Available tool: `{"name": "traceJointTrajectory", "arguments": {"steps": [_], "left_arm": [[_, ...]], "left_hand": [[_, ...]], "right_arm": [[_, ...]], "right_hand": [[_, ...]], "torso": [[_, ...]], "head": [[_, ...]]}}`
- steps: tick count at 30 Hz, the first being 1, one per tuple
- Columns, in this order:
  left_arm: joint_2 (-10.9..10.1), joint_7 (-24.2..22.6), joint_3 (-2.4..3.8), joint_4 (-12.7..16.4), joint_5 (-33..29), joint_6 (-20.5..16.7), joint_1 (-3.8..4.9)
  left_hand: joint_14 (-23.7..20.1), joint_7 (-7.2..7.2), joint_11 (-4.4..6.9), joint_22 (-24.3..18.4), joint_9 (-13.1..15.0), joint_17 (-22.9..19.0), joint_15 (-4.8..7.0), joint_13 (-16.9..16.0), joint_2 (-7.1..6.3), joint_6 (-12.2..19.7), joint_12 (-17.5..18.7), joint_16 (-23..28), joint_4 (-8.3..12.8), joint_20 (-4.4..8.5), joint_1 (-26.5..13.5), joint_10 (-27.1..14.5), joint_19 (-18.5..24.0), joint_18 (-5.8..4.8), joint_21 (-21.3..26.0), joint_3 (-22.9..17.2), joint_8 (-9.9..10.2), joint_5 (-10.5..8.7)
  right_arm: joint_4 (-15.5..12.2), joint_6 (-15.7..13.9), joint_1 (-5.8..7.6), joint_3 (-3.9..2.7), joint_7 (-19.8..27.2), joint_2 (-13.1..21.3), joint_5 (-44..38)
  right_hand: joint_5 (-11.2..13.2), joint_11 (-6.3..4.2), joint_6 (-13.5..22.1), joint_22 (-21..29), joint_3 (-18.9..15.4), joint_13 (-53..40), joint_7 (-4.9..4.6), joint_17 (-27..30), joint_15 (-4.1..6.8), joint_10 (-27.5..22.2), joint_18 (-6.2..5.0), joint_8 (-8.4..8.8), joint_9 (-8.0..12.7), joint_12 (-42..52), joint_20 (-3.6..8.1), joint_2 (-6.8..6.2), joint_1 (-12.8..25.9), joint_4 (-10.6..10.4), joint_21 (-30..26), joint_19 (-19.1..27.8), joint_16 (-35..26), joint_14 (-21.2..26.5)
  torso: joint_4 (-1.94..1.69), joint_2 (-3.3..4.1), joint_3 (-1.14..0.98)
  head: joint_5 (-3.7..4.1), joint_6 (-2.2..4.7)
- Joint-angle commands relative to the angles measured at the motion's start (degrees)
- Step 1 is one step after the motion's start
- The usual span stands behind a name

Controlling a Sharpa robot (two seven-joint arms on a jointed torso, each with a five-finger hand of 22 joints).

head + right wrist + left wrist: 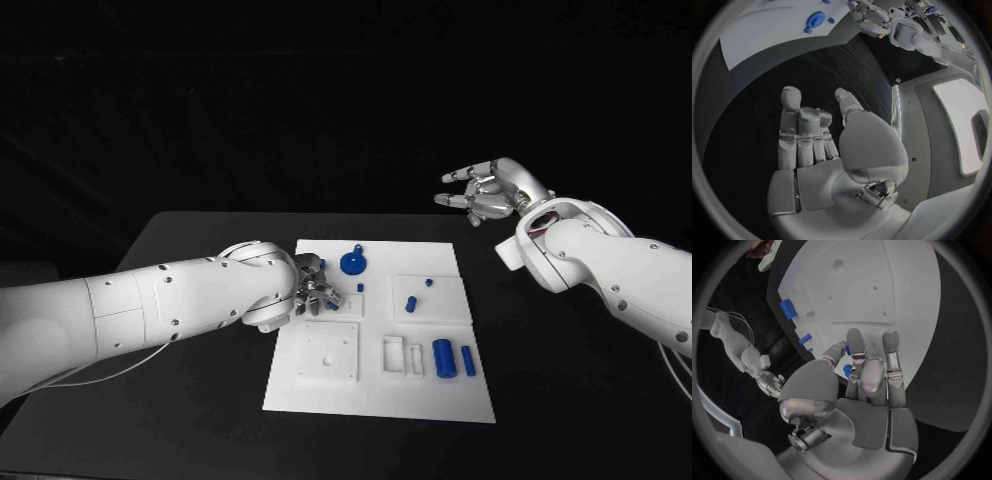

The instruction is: Assemble the parts on the task board

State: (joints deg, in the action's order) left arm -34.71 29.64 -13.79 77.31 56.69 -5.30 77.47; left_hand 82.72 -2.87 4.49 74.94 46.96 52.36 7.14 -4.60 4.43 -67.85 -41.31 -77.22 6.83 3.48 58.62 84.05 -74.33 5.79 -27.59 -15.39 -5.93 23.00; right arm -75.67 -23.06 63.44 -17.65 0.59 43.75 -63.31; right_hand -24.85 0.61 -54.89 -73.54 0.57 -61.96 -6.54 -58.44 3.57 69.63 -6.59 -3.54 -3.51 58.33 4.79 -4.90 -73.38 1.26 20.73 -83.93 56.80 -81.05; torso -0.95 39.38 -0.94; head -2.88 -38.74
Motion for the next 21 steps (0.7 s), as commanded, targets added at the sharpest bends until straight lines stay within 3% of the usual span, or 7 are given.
{"name": "traceJointTrajectory", "arguments": {"steps": [1,10,11,14,21], "left_arm": [[-0.7,-1.3,-0.08,1.4,1.4,-5.7,-0.17],[-2.3,-2.3,-0.10,4.1,1.6,-12.5,-0.52],[-2.4,-2.4,-0.10,4.3,1.7,-13.1,-0.60],[-2.6,-2.7,-0.10,4.8,1.7,-14.9,-0.90],[-2.5,-2.9,-0.11,5.2,1.8,-16.3,-1.39]], "left_hand": [[0.3,6.30,0.53,0.8,15.1,0.2,-0.14,-0.1,1.67,-11.9,-0.1,-0.3,-0.1,-0.50,2.4,2.8,-0.1,1.03,0.4,-0.1,0.1,0.03],[0.3,6.36,0.58,0.9,15.1,0.4,-0.10,-0.1,1.56,-12.0,-0.3,-0.6,-0.1,-1.08,2.4,2.8,-0.2,1.69,0.3,-0.3,0.0,0.77],[0.2,6.34,0.55,1.0,15.0,0.2,-0.13,-0.1,1.46,-12.1,-0.3,-0.7,-0.1,-1.69,2.4,2.8,-0.1,2.36,0.2,-0.5,0.1,0.91],[0.2,6.35,0.56,1.0,15.0,0.2,-0.11,-0.1,1.45,-12.1,-0.3,-0.7,-0.1,-1.80,2.3,2.8,-0.2,2.49,0.1,-0.5,0.1,0.89],[0.3,6.35,0.57,1.0,14.9,0.1,-0.10,-0.2,1.43,-12.1,-0.3,-0.7,-0.3,-2.03,2.4,2.8,-0.1,2.74,0.0,-0.5,0.1,0.84]], "right_arm": [[0.0,0.7,0.00,-0.03,0.2,0.1,0.0],[0.0,0.8,0.00,-0.03,0.1,0.2,0.1],[0.0,0.8,0.00,-0.03,0.1,0.3,0.1],[0.0,0.9,0.00,-0.03,0.1,0.3,0.1],[0.0,1.1,-0.01,-0.03,-0.1,0.3,0.1]], "right_hand": [[-0.2,-0.07,0.1,0.0,-0.2,0.0,-0.16,-0.1,-0.06,-0.4,-0.60,0.10,0.1,0.3,-0.24,0.04,0.6,0.0,0.2,-2.3,0.4,0.1],[-0.2,-0.07,0.1,0.0,-0.2,0.0,-0.16,-0.1,-0.06,-0.4,-0.60,0.10,0.1,0.3,-0.24,0.04,0.6,0.0,0.2,-2.3,0.4,0.1],[-0.2,-0.07,0.1,0.0,-0.2,0.0,-0.16,-0.1,-0.06,-0.4,-0.59,0.10,0.1,0.3,-0.24,0.04,0.6,0.0,0.2,-2.4,0.4,0.1],[-0.3,-0.07,-0.1,-0.1,-0.2,0.0,-0.15,-0.1,-0.06,-0.4,-0.58,0.09,0.0,0.4,-0.24,0.04,0.6,-0.1,0.3,-2.4,0.3,0.1],[-0.3,-0.07,-0.1,-0.1,-0.2,0.0,-0.15,-0.1,-0.06,-0.4,-0.58,0.09,0.0,0.4,-0.24,0.04,0.6,-0.1,0.3,-2.4,0.3,0.1]], "torso": [[-0.06,-0.03,-0.01],[-0.13,-0.07,-0.07],[-0.14,-0.08,-0.07],[-0.18,-0.14,-0.05],[-0.03,-0.12,-0.14]], "head": [[0.16,-0.12],[0.16,-0.39],[0.14,-0.44],[0.09,-0.46],[-0.20,-0.43]]}}
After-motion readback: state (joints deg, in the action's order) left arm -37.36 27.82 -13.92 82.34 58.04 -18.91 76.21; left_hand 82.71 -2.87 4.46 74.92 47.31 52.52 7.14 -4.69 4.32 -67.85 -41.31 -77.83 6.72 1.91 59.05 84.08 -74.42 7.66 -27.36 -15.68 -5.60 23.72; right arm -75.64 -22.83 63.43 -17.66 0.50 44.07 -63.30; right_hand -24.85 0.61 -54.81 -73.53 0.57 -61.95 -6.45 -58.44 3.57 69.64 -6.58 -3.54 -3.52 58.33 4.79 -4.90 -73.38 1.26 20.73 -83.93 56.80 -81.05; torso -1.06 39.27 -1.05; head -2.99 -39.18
